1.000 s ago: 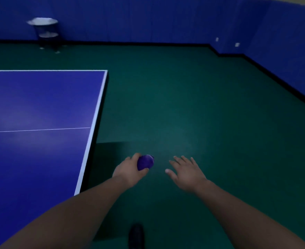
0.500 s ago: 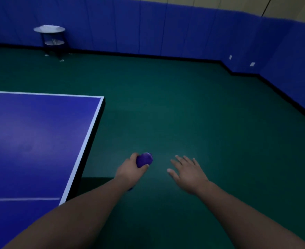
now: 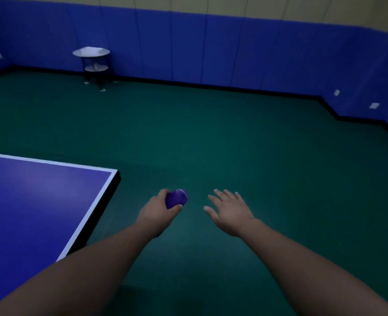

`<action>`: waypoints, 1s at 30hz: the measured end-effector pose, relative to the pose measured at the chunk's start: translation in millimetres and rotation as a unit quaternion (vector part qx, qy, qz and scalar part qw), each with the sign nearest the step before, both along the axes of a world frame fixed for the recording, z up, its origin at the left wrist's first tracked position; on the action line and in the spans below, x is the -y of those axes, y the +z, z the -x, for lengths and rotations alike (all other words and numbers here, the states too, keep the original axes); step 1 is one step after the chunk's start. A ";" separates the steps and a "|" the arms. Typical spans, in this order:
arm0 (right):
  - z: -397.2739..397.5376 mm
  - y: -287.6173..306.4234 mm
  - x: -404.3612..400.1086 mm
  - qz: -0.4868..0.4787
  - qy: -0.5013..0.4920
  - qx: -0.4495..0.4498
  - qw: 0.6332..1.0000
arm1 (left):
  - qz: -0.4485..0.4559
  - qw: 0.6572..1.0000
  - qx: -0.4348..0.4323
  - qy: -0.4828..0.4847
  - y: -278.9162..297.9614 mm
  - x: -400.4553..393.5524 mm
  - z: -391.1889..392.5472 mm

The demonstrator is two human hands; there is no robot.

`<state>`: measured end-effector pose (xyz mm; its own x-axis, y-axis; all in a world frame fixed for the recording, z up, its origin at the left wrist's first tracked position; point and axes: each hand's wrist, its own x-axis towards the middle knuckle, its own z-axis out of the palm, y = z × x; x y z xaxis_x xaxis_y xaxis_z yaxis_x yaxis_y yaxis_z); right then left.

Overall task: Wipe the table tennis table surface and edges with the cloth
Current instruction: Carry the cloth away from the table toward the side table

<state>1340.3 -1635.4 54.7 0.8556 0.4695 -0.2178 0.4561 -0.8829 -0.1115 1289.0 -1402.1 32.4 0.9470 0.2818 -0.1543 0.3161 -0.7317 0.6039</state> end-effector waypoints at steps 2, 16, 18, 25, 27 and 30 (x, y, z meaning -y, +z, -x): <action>-57.2 8.5 -12.4 0.000 0.020 0.002 1.000 | -0.001 1.000 0.008 0.023 7.3 -13.7 -45.2; -425.2 -8.6 -182.7 0.009 0.106 -0.004 0.994 | 0.021 0.991 0.025 0.131 -24.1 -181.7 -377.3; -482.2 -2.9 -214.6 0.010 0.110 -0.006 0.994 | 0.022 0.990 0.022 0.139 -21.8 -212.4 -432.5; -657.7 14.6 -319.5 0.001 0.136 0.003 0.991 | 0.016 0.986 0.028 0.165 -7.5 -306.1 -604.4; -707.0 11.4 -350.6 0.000 0.148 -0.002 0.989 | 0.021 0.984 0.028 0.177 -9.5 -332.7 -651.0; -785.5 -0.5 -400.0 0.002 0.173 -0.008 0.985 | 0.024 0.979 0.028 0.198 -19.9 -374.6 -724.2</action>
<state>2125.8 -1235.4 54.1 0.6405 0.7320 -0.2320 0.7286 -0.6748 -0.1177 2013.2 -1027.5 12.5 0.7721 0.6226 -0.1272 0.5348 -0.5287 0.6591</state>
